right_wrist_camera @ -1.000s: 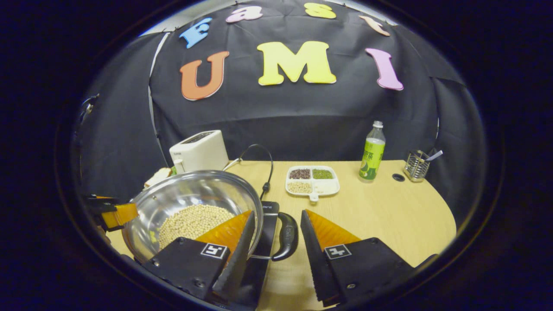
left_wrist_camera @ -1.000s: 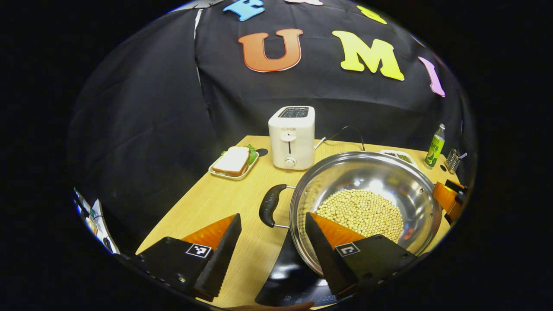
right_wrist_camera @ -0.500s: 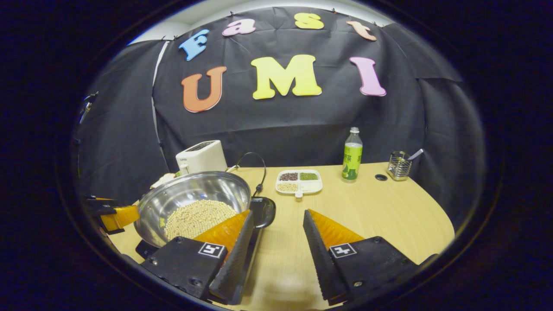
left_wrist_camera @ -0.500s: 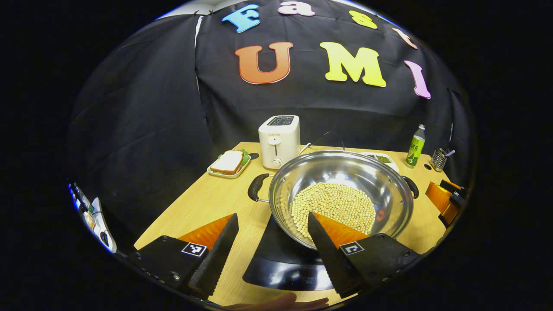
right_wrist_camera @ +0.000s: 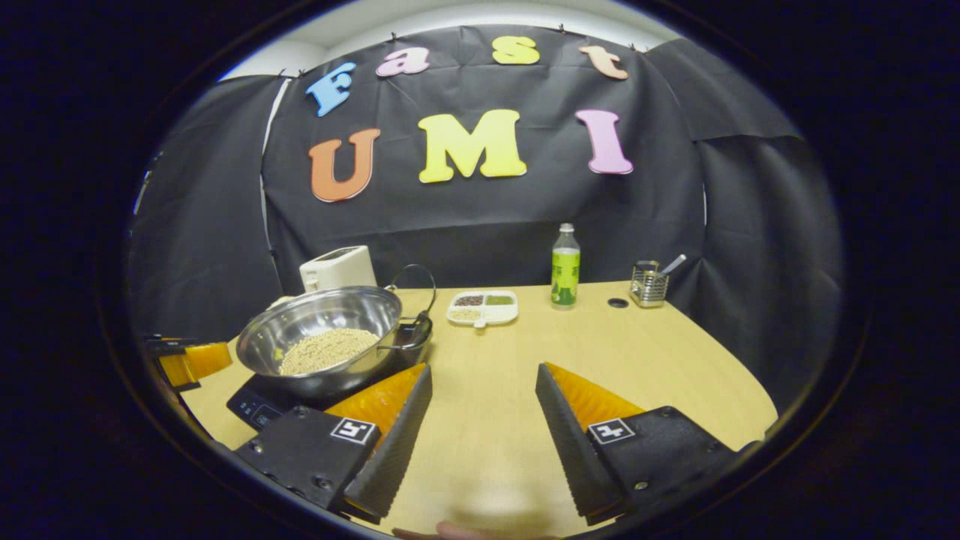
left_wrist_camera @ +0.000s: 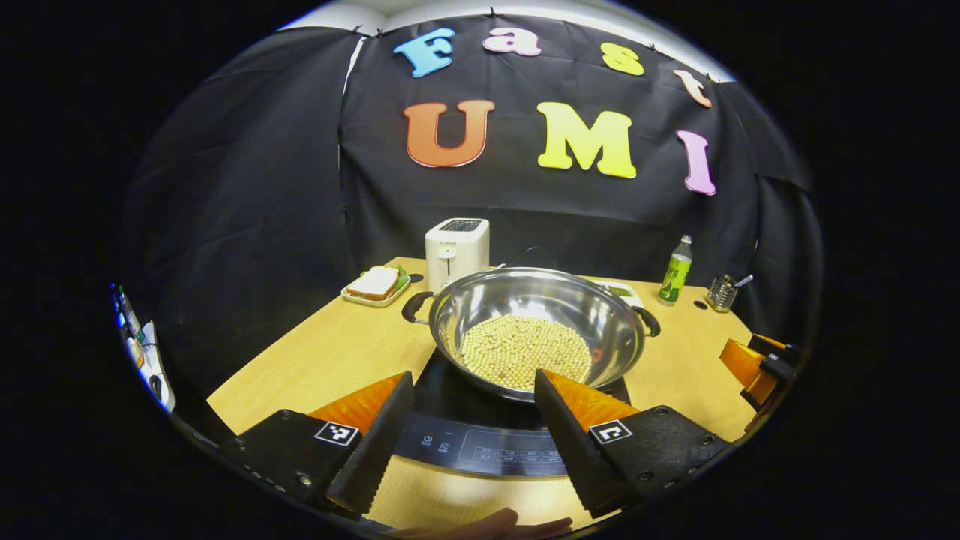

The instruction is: First push the handle of the pot to place it horizontally, then grasp the pot with both hands and set it on the induction cooktop.

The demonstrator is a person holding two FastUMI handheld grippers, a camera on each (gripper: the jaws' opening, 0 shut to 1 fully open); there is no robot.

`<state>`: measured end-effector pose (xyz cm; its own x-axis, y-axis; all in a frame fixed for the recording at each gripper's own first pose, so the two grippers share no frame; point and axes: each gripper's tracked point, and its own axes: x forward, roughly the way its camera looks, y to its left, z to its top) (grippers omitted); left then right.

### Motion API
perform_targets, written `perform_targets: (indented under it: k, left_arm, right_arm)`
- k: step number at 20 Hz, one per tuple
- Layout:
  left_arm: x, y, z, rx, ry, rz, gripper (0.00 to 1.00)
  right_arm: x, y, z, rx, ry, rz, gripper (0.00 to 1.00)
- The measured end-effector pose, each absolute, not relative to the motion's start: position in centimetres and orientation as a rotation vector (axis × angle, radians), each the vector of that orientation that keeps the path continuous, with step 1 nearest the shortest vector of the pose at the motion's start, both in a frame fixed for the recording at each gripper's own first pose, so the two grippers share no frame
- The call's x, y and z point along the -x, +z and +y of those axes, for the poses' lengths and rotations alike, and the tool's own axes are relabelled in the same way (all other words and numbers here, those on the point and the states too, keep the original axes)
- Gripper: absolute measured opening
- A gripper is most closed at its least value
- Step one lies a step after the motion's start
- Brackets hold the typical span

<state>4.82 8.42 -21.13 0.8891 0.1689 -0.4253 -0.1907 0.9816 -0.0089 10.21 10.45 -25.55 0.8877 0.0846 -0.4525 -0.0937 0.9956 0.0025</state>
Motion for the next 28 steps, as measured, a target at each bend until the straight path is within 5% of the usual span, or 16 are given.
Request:
perform_targets:
  k: [12,20,28]
  left_arm:
    - [-1.2,-13.7,3.3,0.052,0.089,0.192,0.95]
    - [2.3,-6.7,0.5,0.087,-0.008,0.027,0.95]
    - [5.1,-5.8,-0.8,-0.008,-0.056,-0.063,0.95]
  right_arm:
    - [-4.3,-17.1,4.2,0.077,0.053,0.307,0.96]
    - [1.0,-6.9,2.4,0.078,0.0,0.051,0.96]
    - [2.5,-6.6,2.5,0.053,0.044,0.011,0.96]
